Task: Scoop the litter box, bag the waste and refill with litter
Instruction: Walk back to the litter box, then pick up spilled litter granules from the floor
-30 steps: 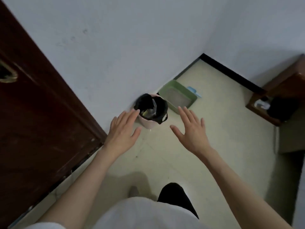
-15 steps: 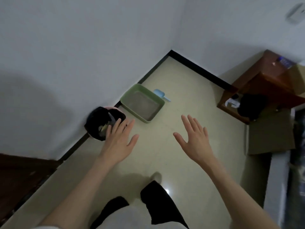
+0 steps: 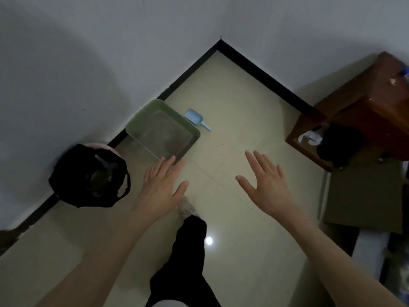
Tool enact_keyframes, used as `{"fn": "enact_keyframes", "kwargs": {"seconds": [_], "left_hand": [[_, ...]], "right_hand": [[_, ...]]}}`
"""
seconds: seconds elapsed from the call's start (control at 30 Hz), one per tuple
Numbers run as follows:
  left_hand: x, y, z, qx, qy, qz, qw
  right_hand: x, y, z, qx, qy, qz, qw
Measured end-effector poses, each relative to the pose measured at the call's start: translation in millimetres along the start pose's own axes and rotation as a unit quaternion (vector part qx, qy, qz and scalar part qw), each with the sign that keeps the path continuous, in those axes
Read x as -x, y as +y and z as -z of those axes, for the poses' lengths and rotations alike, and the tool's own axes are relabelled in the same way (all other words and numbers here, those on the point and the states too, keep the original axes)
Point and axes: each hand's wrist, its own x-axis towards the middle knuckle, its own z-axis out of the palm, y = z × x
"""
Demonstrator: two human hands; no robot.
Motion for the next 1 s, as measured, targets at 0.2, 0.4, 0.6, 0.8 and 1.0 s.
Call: {"fn": "enact_keyframes", "kwargs": {"seconds": [0.2,0.4,0.6,0.8,1.0], "left_hand": [[-120.3,-10.0,-70.1,0.014,-0.033,0.033,0.999],[-198.8,-18.9,-156.2,-0.009,-0.094,0.041,0.995],[-265.4,-39.3,-271.7,0.007,-0.098,0.067,0.993],[-339.5,-62.4,-412.3,0.012,-0.121,0.066,0.990],[-374.9,-120.6,-510.0,0.039,-0.055,0.108,0.992]], "right_hand": [[-133.8,50.0,-49.5,0.000,-0.047,0.020,0.999],[-234.6,102.4,-118.0,0.018,-0.104,0.054,0.993],[-329.5,165.7,-203.5,0.038,-0.116,0.107,0.987],[-414.7,226.0,-318.2,0.020,-0.109,0.114,0.987],[-485.5,255.7,-436.1,-0.033,-0.089,0.080,0.992]]}}
